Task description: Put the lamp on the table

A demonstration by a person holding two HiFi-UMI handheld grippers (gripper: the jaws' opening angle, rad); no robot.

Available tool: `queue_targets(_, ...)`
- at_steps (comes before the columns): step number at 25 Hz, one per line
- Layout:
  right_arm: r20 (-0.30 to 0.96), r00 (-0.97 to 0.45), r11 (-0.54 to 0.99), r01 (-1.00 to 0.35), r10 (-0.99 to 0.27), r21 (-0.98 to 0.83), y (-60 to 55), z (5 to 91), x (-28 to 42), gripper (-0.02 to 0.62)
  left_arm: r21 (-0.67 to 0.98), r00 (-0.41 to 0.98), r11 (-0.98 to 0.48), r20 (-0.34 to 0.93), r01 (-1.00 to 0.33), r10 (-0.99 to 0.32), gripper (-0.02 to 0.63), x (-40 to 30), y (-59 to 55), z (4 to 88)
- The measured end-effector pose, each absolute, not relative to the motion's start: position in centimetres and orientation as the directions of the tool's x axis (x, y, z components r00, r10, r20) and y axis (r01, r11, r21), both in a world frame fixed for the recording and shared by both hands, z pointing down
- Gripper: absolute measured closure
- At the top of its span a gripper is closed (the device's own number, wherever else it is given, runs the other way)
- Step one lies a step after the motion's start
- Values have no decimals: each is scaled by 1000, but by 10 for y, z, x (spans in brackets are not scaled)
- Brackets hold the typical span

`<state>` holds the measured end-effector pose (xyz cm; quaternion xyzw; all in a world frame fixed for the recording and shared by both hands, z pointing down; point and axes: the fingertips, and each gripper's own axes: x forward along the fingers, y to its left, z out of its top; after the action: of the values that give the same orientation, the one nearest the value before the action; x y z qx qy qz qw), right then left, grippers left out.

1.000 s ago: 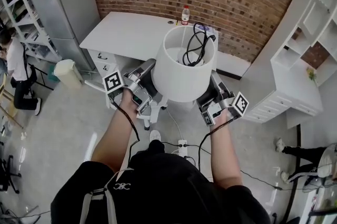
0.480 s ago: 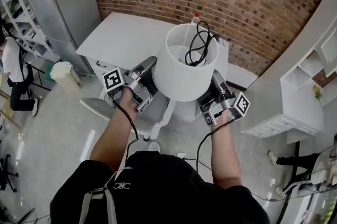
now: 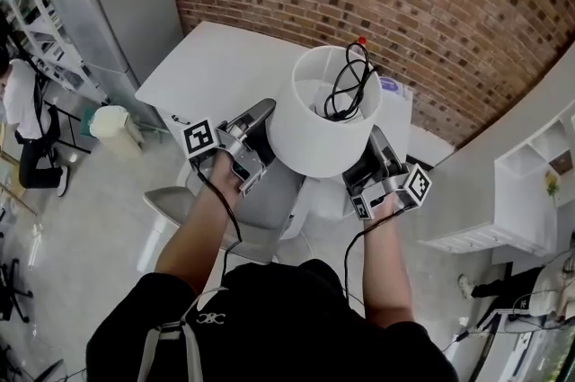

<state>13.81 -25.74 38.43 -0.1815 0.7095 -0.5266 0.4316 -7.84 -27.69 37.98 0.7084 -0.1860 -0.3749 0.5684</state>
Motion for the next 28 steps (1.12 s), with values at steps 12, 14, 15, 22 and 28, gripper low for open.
queue_targets(12, -402, -659, 332, 236, -636, -913, -339, 392, 84, 443, 953, 564, -275, -299, 129, -770, 475, -133, -324, 393)
queue_targets(14, -402, -682, 321, 250, -612, -913, -355, 395, 72, 443, 951, 534, -285, -304, 121, -789, 475, -144, -334, 394)
queue_targets(15, -399, -694, 313, 256, -600, -915, -364, 396, 66, 443, 951, 518, -287, -305, 117, -799, 476, -149, -338, 395)
queue_targets(22, -360, -787, 248, 268, -501, -931, -423, 414, 27, 443, 957, 402, -280, -285, 72, -870, 474, -184, -373, 415)
queue_targets(28, -334, -842, 203, 272, -422, -941, -483, 434, 10, 443, 963, 324, -267, -267, 47, -907, 474, -195, -414, 435)
